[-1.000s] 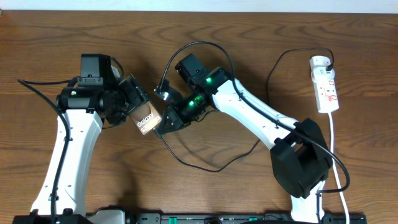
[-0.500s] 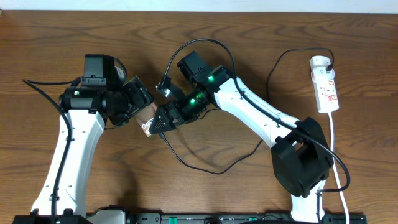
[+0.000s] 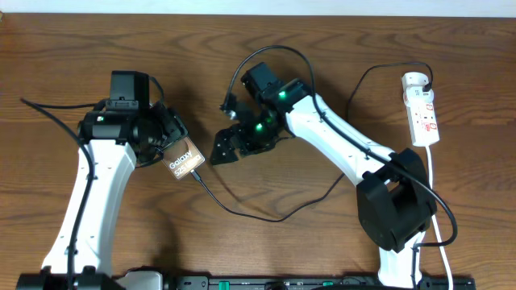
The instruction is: Plug charger to phone and switch on socket
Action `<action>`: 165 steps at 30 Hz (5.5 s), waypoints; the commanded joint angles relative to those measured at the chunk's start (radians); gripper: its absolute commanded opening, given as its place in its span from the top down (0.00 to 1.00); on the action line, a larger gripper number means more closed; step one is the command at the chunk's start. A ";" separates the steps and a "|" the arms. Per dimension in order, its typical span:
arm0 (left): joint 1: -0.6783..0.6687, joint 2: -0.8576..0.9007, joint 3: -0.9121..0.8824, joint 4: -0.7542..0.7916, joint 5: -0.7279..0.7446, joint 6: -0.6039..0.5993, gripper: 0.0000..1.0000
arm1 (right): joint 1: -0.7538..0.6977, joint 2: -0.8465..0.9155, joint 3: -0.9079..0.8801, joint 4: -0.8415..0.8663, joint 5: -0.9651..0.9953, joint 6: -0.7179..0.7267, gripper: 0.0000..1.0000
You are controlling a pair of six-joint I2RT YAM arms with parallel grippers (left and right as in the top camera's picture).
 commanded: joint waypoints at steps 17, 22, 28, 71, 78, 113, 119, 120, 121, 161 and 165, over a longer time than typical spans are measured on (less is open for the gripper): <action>-0.001 0.283 -0.002 0.032 -0.034 -0.017 0.93 | -0.068 0.003 0.013 -0.089 0.343 0.082 0.01; -0.008 0.297 -0.031 0.050 -0.038 -0.017 0.93 | -0.069 0.003 0.013 -0.093 0.359 0.082 0.01; -0.013 0.297 -0.096 0.114 -0.040 -0.021 0.93 | -0.069 0.003 0.013 -0.094 0.362 0.082 0.01; -0.013 0.297 -0.246 0.224 -0.042 -0.046 0.93 | -0.068 0.003 0.013 -0.097 0.370 0.081 0.01; -0.013 0.297 -0.246 0.224 -0.042 -0.046 0.83 | -0.068 0.003 0.013 -0.097 0.370 0.081 0.01; -0.012 0.283 -0.237 0.246 -0.045 -0.037 0.02 | -0.069 0.003 0.013 -0.098 0.383 0.082 0.01; -0.012 0.196 -0.222 0.246 -0.023 0.005 0.02 | -0.070 0.003 0.013 -0.099 0.396 0.089 0.01; -0.012 0.175 -0.221 0.246 -0.009 0.019 0.02 | -0.070 0.003 0.013 -0.099 0.396 0.089 0.01; -0.012 0.141 -0.222 0.245 0.006 0.027 0.02 | -0.071 0.003 0.013 -0.098 0.397 0.090 0.01; -0.012 -0.737 -0.222 0.106 0.038 0.086 0.02 | -0.446 -0.267 0.480 -0.551 1.107 0.328 0.01; -0.012 -0.735 -0.222 0.106 0.038 0.086 0.02 | -0.449 -0.289 0.480 -0.554 1.119 0.309 0.01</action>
